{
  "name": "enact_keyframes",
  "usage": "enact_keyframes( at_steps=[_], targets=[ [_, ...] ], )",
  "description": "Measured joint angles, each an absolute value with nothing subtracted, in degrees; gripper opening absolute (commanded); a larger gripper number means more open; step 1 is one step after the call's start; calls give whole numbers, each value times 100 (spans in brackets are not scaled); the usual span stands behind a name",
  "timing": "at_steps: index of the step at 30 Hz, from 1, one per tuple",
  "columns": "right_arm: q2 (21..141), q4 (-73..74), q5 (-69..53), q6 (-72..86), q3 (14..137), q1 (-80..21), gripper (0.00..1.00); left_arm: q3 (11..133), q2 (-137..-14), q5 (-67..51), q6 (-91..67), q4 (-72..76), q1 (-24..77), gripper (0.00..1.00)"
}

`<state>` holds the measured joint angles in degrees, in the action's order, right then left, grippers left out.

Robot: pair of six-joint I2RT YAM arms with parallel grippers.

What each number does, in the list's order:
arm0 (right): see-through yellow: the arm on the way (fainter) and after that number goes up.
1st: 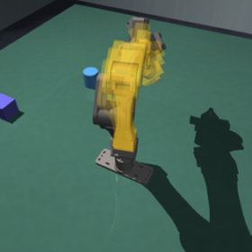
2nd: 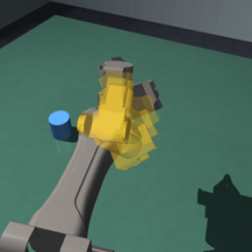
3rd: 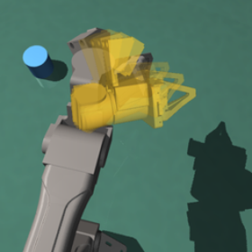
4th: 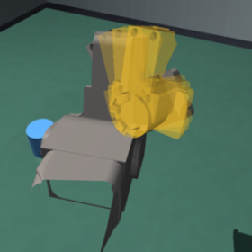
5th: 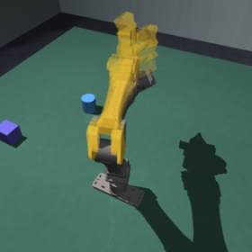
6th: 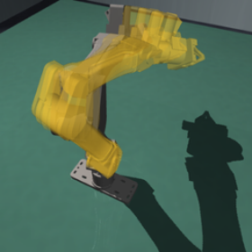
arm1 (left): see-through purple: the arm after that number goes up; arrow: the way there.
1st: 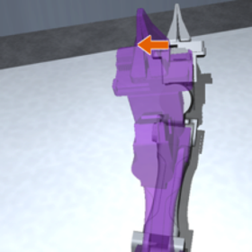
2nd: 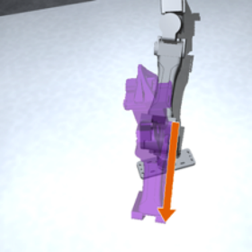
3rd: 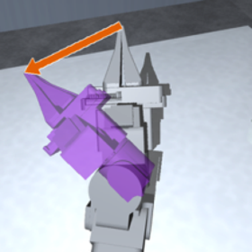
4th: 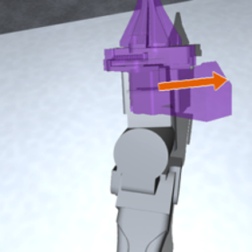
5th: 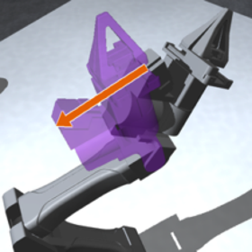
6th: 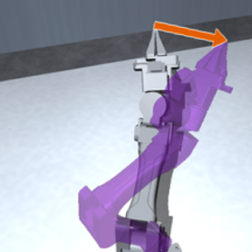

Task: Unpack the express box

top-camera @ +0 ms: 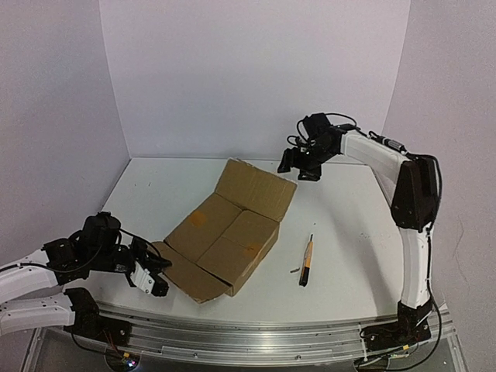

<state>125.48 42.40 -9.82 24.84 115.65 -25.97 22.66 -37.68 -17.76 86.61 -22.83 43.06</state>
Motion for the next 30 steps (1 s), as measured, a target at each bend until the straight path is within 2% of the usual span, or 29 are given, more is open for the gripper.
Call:
enact_keyframes(
  at_steps=[2, 6, 10, 13, 16, 21, 24, 30],
  targets=[
    [12088, 4144, -484, 2617, 11328, -2591, 95, 2178, -3957, -1508, 8595, -1862, 4315, 0],
    [10354, 4118, 473, 2940, 10079, -2631, 94, 1937, -4446, -708, 8397, -861, 4461, 0],
    [9433, 4049, 786, 3337, 9368, -2895, 94, 1963, -5178, 352, 7888, -103, 5002, 0],
    [9535, 3781, 521, 3623, 9019, -3400, 92, 2219, -5947, 1234, 7297, 209, 5692, 0],
    [10240, 3409, 68, 3679, 8959, -3892, 92, 2613, -6734, 1893, 6712, 400, 6153, 0],
    [11210, 3149, -476, 3732, 9063, -4343, 94, 2831, -7355, 2418, 6303, 820, 6388, 2],
    [11364, 3091, -551, 3948, 9042, -4343, 92, 2765, -7375, 2484, 6315, 962, 6412, 14],
    [11951, 2808, -606, 4142, 9312, -4280, 83, 2745, -7485, 2269, 6256, 335, 6420, 66]
  ],
)
